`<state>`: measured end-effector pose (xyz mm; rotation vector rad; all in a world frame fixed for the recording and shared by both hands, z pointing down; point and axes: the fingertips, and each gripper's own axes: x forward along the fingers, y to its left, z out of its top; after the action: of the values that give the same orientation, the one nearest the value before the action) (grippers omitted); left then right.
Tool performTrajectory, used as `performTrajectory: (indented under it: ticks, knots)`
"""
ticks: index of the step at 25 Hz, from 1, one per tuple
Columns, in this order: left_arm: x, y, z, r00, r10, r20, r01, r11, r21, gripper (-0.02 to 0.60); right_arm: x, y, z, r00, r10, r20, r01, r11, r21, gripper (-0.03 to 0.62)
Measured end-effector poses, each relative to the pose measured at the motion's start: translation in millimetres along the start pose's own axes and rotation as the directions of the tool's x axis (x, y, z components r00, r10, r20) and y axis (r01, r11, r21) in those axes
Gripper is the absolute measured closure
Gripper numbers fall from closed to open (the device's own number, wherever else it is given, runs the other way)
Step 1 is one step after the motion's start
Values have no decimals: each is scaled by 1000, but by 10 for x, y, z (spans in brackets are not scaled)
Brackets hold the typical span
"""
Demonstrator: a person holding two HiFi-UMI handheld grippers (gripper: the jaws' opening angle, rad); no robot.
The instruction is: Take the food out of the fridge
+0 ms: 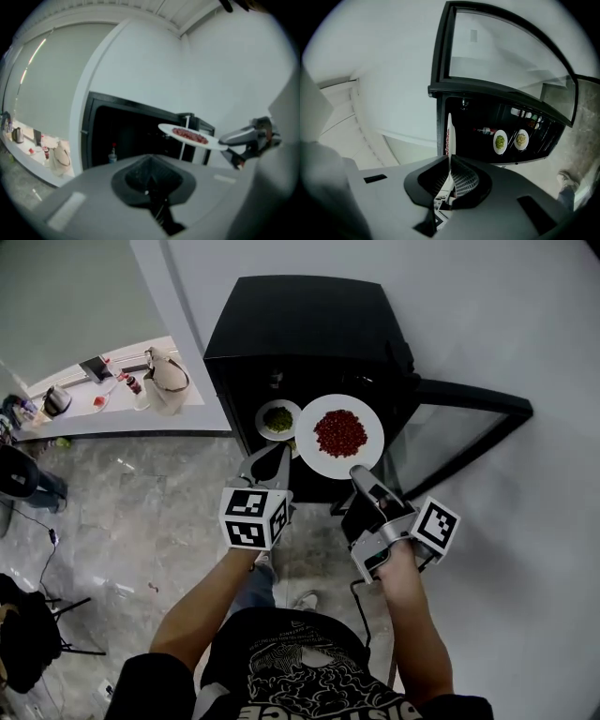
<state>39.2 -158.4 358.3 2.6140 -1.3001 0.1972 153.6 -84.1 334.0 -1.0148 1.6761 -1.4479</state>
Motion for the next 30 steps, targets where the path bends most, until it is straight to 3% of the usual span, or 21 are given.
performTrajectory:
  ticks: [6,11,16,20,30]
  knots:
    - [-86,-89,303,998,-39,41,39,999,-13,581,-70,547,-5,998,63,-18,-63,998,-29,583]
    - [-8,-103,451,995,-83,55,83,997,-2,581,138,790,210,997,73,26,-72,996,-48,583]
    - [224,-5,638,990,-132,51,131,991,27,581,627,864,543,995,41,93,-38,999,-32,583]
    - [575,214,797,985,-168,27,168,986,6,581,1135,873,946,987,12,160,-12,1000,-1,583]
    - [352,51,788,973,-224,50,222,974,43,581,1112,805,1026,968,7,252,-17,999,36,582]
